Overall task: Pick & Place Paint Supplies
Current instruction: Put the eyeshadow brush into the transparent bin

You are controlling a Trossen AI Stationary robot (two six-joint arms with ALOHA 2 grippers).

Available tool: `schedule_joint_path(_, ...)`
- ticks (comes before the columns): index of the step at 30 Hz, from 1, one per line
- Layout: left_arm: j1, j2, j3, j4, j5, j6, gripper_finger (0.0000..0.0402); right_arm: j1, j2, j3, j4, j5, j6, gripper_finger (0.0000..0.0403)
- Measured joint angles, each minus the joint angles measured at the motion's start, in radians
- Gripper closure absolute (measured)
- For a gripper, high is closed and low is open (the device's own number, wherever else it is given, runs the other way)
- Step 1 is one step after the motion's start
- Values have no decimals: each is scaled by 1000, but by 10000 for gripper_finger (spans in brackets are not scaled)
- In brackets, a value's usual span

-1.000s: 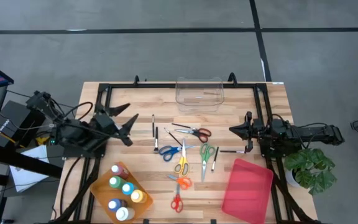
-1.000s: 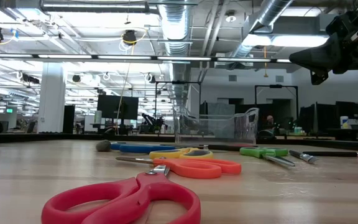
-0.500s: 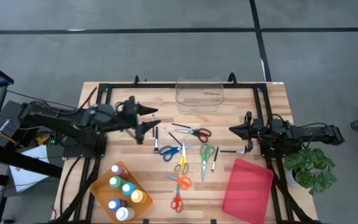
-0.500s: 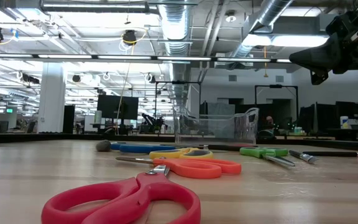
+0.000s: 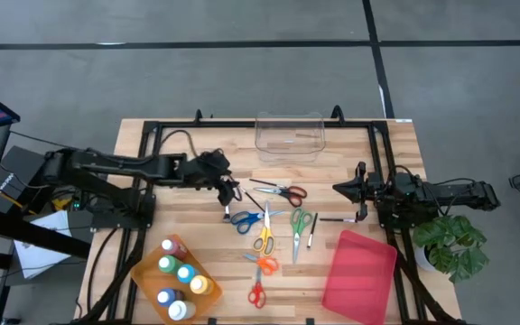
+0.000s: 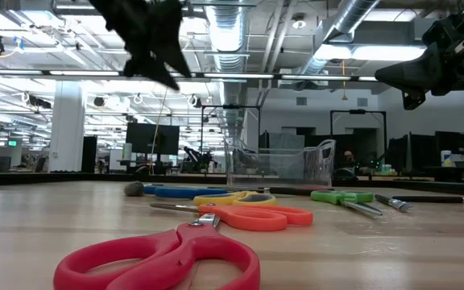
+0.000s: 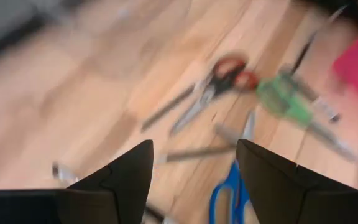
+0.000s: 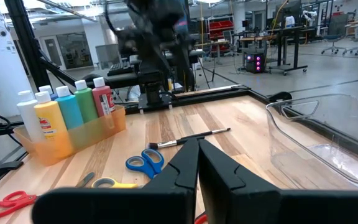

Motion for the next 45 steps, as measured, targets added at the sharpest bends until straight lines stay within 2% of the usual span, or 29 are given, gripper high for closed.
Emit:
schedule_joint_path(5,17,84,0,-106,11,-101,179,0,0,0,0,0,0,394)
schedule_joint_path(12,12,168,-18,-114,52,-249,178,0,0,0,0,0,0,394)
schedule_joint_path(23,6,184,-96,-141,115,-472,183,0,0,0,0,0,0,394)
schedule_joint_path(29,-2,185,-151,-95,144,-513,183,0,0,0,0,0,0,394)
schedule_joint_path(38,-12,184,-161,49,188,-517,183,0,0,0,0,0,0,394)
schedule_joint_path(45,88,184,-161,59,151,-448,183,0,0,0,0,0,0,395)
